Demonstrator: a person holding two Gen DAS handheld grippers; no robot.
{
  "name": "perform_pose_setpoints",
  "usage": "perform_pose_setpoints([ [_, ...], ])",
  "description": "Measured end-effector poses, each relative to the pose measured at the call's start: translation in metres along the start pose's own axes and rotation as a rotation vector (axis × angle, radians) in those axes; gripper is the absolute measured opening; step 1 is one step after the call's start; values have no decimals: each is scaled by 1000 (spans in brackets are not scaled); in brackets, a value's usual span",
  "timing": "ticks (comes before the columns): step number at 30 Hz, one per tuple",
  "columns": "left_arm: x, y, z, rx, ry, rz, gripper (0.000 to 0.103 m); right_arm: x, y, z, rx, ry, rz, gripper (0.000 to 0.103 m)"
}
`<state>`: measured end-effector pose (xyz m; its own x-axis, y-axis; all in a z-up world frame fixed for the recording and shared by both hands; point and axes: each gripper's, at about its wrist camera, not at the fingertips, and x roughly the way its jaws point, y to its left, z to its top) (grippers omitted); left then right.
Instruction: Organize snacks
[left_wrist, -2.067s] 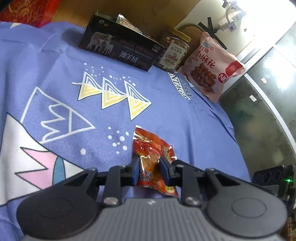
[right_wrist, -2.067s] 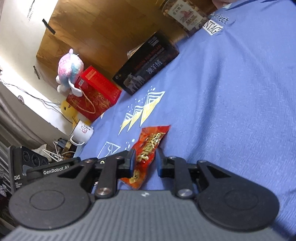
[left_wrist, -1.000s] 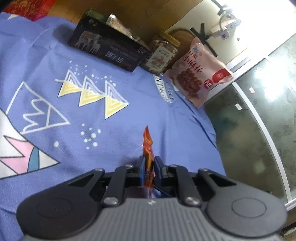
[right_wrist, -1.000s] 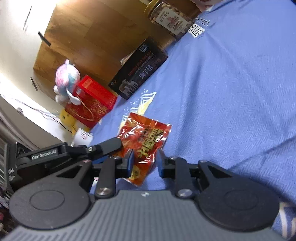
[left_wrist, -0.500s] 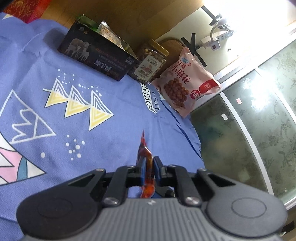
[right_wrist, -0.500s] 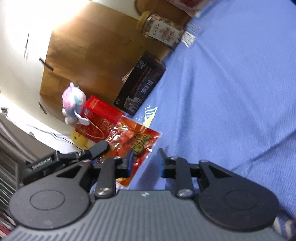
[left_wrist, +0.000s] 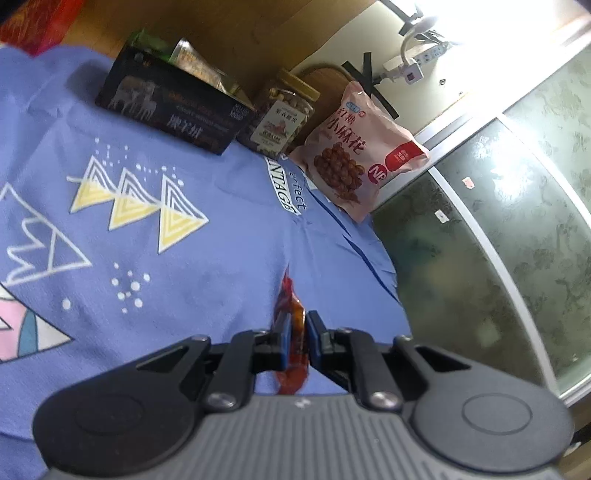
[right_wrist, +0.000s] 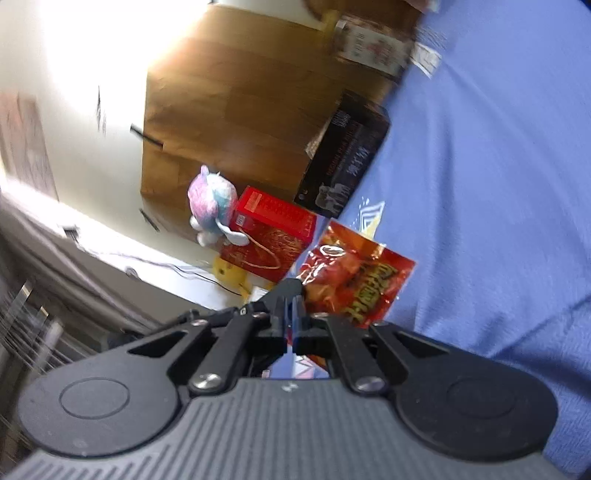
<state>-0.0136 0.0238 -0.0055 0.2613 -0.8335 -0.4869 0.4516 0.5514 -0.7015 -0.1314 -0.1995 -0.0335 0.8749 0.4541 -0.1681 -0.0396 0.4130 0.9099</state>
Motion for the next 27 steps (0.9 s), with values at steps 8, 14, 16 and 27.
perform_pose_setpoints([
  [8, -11, 13, 5, -54, -29, -11, 10, 0, -4, 0, -11, -39, -40, 10],
  [14, -22, 12, 11, -61, -54, -52, 10, -8, -18, 2, 74, -68, -44, 61],
  [16, -20, 9, 11, -63, -39, -94, 10, -5, -21, 2, 122, -29, -3, 63],
  [27, -4, -26, 15, 108, -1, -67, 8, 4, 5, 8, 45, 11, 56, 3],
])
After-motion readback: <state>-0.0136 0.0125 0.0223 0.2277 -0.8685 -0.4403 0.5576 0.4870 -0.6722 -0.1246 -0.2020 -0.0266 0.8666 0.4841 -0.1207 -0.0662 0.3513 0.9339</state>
